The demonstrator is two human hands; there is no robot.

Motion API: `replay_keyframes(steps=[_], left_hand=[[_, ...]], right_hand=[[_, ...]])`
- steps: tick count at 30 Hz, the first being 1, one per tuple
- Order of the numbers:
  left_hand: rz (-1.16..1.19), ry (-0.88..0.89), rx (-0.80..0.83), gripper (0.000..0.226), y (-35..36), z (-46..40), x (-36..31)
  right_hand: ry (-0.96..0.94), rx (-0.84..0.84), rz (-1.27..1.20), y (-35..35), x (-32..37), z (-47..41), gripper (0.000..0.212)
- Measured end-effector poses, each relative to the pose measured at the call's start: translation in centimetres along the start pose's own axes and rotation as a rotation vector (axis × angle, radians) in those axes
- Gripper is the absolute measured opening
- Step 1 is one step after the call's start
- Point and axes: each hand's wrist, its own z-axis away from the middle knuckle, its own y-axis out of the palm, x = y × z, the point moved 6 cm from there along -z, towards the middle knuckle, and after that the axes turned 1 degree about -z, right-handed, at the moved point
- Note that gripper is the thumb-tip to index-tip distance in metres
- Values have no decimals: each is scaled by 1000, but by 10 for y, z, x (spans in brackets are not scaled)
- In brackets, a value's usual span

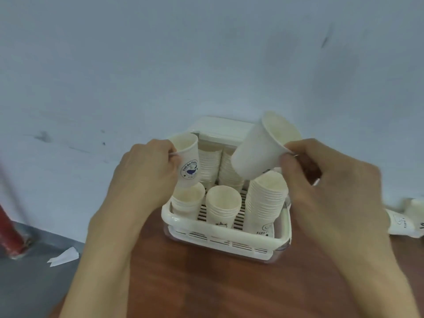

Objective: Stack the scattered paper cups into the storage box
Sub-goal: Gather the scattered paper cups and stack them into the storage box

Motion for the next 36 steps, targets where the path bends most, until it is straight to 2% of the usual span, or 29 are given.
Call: replay_keyframes(steps=[5,10,18,23,31,36], left_hand=[[-19,-3,68,18,13,-6,11],[-83,18,171,19,31,-10,15],[-132,0,343,18,57,-9,18],[-136,-6,453,42,68,-6,15],[-144,-18,532,37,84,-6,19],[-140,-29,482,32,83,-8,22]], right_hand=[[-20,111,52,41,2,1,12],[-30,98,69,42,-9,3,12],[-47,189,74,54,-14,9,13],[-30,240,80,69,-15,12,15],[-9,317,103,87,-24,16,17],[5,380,149,95,-28,21,19]])
